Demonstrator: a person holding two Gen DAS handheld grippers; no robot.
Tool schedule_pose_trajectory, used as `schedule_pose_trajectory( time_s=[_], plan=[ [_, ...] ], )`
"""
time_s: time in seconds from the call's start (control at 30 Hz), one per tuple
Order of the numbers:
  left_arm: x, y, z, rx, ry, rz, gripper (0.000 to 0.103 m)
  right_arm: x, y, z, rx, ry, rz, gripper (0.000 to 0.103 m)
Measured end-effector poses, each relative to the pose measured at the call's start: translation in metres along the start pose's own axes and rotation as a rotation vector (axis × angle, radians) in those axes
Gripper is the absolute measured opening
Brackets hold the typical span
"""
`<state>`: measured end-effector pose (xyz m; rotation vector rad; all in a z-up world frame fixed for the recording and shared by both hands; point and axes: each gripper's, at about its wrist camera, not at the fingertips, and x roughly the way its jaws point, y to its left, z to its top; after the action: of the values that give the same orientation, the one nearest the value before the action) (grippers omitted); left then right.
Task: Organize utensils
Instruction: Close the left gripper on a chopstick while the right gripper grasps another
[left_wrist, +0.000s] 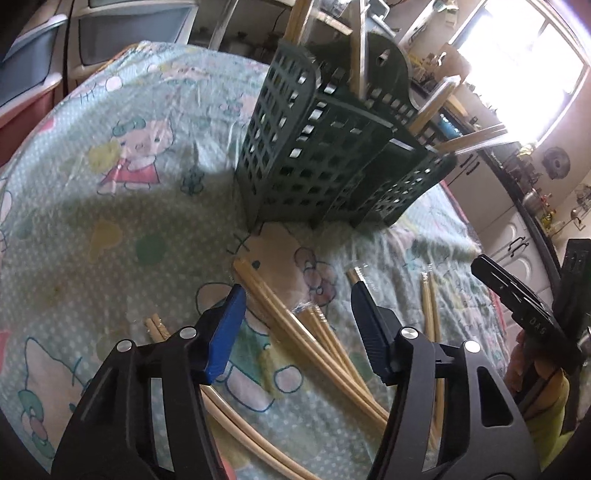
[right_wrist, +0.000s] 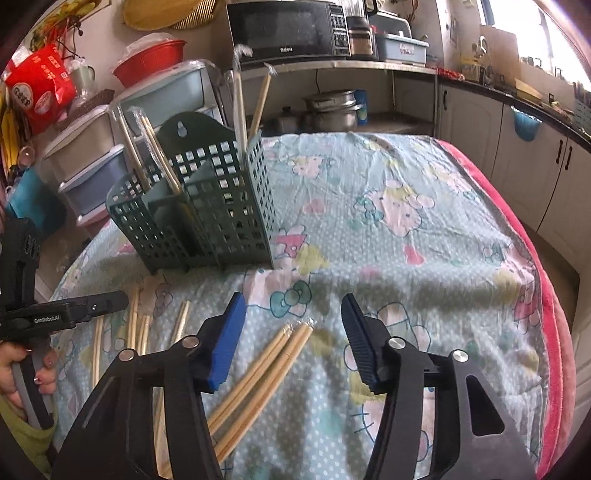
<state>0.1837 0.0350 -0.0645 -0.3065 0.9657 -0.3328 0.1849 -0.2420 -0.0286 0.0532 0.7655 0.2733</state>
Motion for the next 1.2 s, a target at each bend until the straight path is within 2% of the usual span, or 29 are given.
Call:
schedule_pose_trajectory(
  time_s=[0.27,0.43,0.57,0.7,0.83,0.93,1.13,1.2],
  plan=[
    [0.014,0.015,0.006,-0.069,0.027,0.024,0.051,0.019,-0.004,-0.004,0.005,0.07,0.007,0.046],
    [0.019,0.018,0.012,-0.069,0.013,0.049,0.051,0.034,-0.008,-0.006,0.03,0.123,0.018,0.038],
    [0.023,0.018,0.016,-0.052,-0.002,0.085,0.042,0.048,-0.014,-0.007,0.072,0.161,0.033,0.036],
    [0.024,0.023,0.02,-0.067,-0.005,0.088,0.033,0.056,-0.021,-0.005,0.121,0.172,0.053,0.034],
    [0.025,0.025,0.023,-0.073,-0.01,0.091,0.03,0.064,-0.028,-0.004,0.173,0.182,0.077,0.026],
    [0.026,0.023,0.023,-0.074,-0.012,0.095,0.029,0.065,-0.033,-0.003,0.193,0.182,0.081,0.014],
    [0.029,0.022,0.029,-0.078,-0.018,0.107,0.025,0.06,-0.042,-0.005,0.243,0.161,0.108,0.01],
    [0.031,0.023,0.031,-0.079,-0.02,0.119,0.017,0.058,-0.045,-0.006,0.254,0.153,0.107,0.009]
  ],
)
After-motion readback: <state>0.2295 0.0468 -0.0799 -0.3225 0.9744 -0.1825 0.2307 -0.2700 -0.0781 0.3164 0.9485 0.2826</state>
